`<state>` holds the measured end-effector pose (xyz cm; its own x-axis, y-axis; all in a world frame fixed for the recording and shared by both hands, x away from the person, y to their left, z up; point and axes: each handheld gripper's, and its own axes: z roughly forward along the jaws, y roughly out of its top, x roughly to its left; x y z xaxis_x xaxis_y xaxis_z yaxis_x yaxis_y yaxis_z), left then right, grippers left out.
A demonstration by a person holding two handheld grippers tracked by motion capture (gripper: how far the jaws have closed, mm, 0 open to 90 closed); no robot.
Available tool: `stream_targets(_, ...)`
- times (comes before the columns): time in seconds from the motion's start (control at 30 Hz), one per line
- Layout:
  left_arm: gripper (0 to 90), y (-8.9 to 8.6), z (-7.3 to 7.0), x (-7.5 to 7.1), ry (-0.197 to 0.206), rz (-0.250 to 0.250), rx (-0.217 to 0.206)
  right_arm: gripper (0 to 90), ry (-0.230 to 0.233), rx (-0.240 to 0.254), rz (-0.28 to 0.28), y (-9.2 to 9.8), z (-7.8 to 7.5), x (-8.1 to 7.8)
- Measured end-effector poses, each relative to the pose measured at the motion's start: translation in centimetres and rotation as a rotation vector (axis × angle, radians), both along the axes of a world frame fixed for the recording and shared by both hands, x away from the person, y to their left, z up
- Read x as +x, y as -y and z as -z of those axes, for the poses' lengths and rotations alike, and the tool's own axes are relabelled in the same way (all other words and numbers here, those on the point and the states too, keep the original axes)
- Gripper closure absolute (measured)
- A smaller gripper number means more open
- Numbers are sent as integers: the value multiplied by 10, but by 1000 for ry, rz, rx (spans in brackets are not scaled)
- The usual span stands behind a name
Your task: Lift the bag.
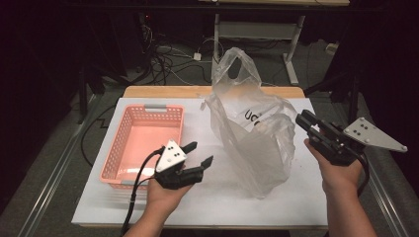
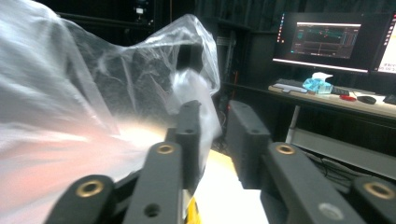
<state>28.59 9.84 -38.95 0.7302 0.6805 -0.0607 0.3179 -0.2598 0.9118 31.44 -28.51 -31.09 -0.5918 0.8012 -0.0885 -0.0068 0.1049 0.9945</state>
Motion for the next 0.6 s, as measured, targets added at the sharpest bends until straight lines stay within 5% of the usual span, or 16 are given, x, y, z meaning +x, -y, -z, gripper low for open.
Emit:
stream_targets(0.2,250,22,30,-4,-54,57,20,558,-51,-30,12,12,17,-10)
stream_targets(0.43,137,32,57,-7,-93,79,32,255,-215,-96,38,19,76,-3)
stream_targets(0.6,45,32,73,-5,-130,84,33,105,-281,-111,73,19,118,-9)
